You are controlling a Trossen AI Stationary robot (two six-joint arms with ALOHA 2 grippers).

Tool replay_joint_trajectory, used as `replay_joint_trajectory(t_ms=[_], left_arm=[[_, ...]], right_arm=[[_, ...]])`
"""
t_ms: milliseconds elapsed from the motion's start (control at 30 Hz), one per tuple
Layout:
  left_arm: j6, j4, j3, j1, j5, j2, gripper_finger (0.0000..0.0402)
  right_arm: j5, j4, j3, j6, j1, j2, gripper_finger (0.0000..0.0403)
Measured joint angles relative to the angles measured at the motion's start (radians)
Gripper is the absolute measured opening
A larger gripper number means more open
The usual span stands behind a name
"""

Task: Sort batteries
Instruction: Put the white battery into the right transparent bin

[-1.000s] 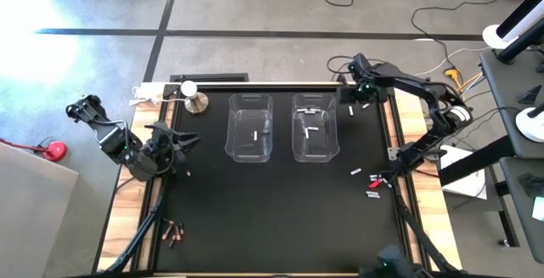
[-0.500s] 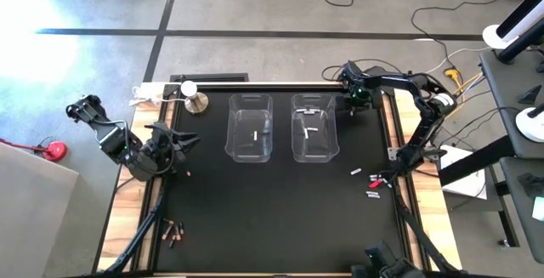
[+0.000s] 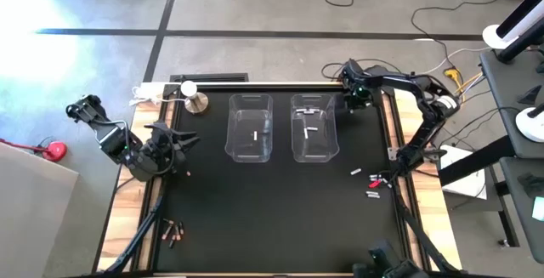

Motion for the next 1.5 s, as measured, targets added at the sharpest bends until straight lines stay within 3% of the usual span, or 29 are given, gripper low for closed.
replay_joint_trajectory(t_ms=[500, 600, 767, 900, 1067, 1233, 1500], left_arm=[[0.000, -0.021, 0.000, 0.000, 0.004, 0.000, 0.0087], [0.000, -0.021, 0.000, 0.000, 0.042, -0.002, 0.0087], [0.000, -0.020, 0.000, 0.000, 0.122, -0.001, 0.0087], [0.029, -0.019, 0.000, 0.000, 0.164, 0.001, 0.0087], [0.076, -0.019, 0.000, 0.000, 0.201, 0.002, 0.0087], [0.064, -0.020, 0.000, 0.000, 0.225, 0.003, 0.0087], [-0.081, -0.020, 0.000, 0.000, 0.164, 0.067, 0.0087]], right_arm=[[0.116, -0.020, 0.105, -0.036, 0.054, -0.329, 0.0020], [0.131, -0.019, 0.106, -0.116, 0.143, -0.400, 0.0020], [0.149, -0.017, 0.093, -0.194, 0.422, -0.464, 0.0019], [0.221, -0.023, 0.093, -0.128, 0.619, -0.440, 0.0019], [0.211, -0.023, 0.128, -0.093, 0.728, -0.370, 0.0020], [0.189, -0.018, 0.219, -0.222, 0.721, -0.288, 0.0025], [0.035, -0.047, 0.326, -0.461, 0.650, -0.058, 0.0027]])
